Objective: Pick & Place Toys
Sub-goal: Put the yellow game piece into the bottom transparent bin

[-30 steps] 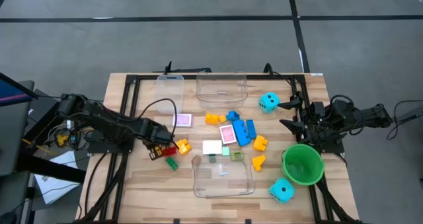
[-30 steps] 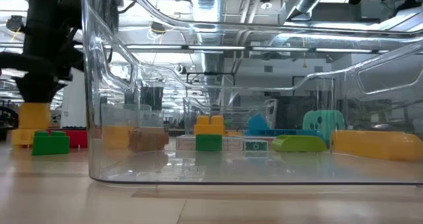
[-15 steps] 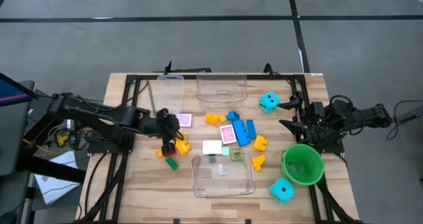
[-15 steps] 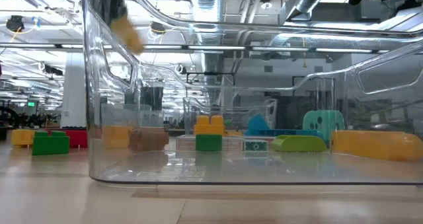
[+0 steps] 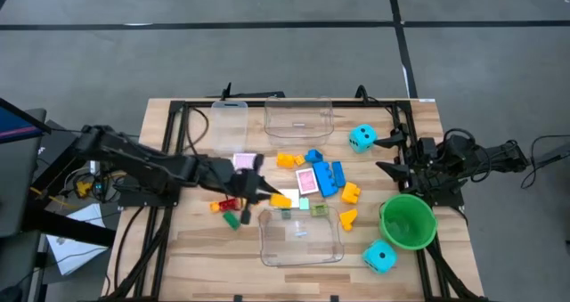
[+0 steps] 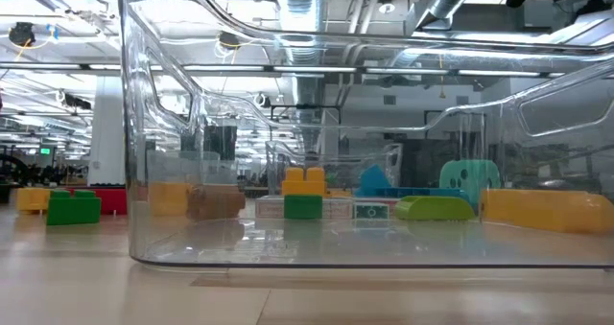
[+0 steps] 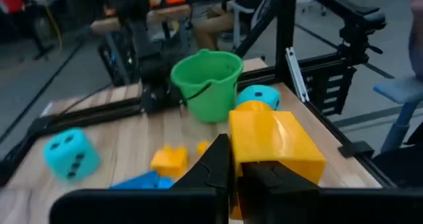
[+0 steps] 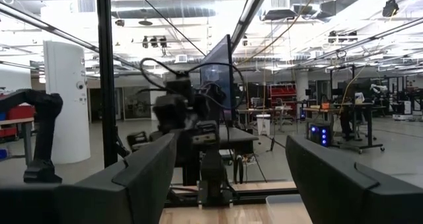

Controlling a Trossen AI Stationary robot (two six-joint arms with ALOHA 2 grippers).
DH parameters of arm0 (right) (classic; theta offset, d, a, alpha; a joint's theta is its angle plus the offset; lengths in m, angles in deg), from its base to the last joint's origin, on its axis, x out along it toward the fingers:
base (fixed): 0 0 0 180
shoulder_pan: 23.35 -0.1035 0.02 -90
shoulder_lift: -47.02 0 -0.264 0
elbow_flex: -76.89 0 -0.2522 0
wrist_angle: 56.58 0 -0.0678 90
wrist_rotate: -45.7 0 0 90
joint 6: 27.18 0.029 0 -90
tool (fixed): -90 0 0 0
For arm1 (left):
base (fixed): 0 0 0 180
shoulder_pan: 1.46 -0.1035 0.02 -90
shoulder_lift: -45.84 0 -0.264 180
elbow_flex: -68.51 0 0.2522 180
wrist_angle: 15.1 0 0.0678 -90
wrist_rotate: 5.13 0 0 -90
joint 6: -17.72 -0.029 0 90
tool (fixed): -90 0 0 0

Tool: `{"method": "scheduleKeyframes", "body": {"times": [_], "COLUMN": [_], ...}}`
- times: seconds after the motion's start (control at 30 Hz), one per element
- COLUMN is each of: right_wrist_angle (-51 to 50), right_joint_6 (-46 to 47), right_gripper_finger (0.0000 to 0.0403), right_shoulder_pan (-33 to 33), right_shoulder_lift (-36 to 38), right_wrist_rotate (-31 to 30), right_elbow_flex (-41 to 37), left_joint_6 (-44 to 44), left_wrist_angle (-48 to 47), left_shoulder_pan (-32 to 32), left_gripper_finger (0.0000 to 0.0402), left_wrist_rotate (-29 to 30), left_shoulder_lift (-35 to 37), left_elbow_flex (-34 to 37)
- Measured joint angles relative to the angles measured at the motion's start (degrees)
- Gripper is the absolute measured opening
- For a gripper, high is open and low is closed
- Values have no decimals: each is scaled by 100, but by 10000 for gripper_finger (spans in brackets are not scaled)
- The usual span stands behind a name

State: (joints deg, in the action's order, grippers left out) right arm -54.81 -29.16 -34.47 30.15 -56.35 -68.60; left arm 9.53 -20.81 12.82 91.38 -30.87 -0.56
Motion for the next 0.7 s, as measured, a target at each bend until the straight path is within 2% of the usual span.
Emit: {"method": "scheduleKeyframes", "body": {"times": [0.17, 0.27, 0.4, 0.47, 0.57, 0.7], "right_wrist_angle": [-8, -6, 19, 34, 60, 64], "right_joint_6": [0, 0, 0, 0, 0, 0], "right_gripper_finger": [278, 278, 278, 278, 278, 278], "right_shoulder_pan": [0, 0, 0, 0, 0, 0], "right_shoulder_lift": [1, 0, 2, 1, 2, 2], "right_wrist_rotate": [0, 0, 0, 0, 0, 0], "right_elbow_flex": [0, 0, 0, 0, 0, 0], "left_joint_6": [-166, -190, -332, -429, -600, -655], "left_wrist_angle": [645, 590, 598, 507, 345, 296], "left_shoulder_pan": [4, 64, 206, 275, 350, 418], "left_gripper_finger": [6, 8, 7, 7, 9, 11], "left_wrist_rotate": [-60, -143, -670, -751, -646, -221], "left_shoulder_lift": [-633, -870, -1091, -1183, -1269, -1405], "left_elbow_flex": [-2, -116, -224, -242, -329, -332]}}
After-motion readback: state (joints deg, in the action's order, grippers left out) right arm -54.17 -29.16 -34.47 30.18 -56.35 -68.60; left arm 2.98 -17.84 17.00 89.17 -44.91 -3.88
